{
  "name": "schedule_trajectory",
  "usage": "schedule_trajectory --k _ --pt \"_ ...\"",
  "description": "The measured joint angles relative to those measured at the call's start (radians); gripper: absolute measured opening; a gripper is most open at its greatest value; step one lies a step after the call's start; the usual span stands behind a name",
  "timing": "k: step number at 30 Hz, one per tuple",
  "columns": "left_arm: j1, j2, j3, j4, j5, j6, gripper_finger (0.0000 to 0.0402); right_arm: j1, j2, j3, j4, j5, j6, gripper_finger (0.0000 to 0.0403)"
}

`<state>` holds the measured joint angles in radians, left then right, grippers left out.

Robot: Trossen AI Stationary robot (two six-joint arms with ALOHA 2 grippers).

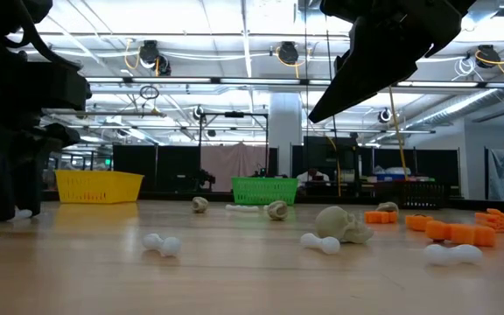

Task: Sort Halloween decoration
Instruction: Put the white bone toy into the black bin

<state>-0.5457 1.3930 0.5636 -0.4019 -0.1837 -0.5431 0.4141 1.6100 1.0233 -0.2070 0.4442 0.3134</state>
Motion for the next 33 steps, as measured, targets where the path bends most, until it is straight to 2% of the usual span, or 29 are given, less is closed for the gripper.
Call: schedule_trajectory --k 6,25,33 --pt "0.000 0.000 0.000 0.000 -0.001 0.002 0.0096 0.000 0.000 0.000 0.000 0.000 0.000 0.0251" --pt "0.000 0.000 0.000 0.000 -0.002 0.007 0.0094 0.000 0.000 0.000 0.000 0.000 0.000 0.0251" --pt "0.000 -0.054 0.000 -0.004 -0.002 0.008 0.0091 0.000 0.000 0.000 0.000 0.000 0.000 0.0251"
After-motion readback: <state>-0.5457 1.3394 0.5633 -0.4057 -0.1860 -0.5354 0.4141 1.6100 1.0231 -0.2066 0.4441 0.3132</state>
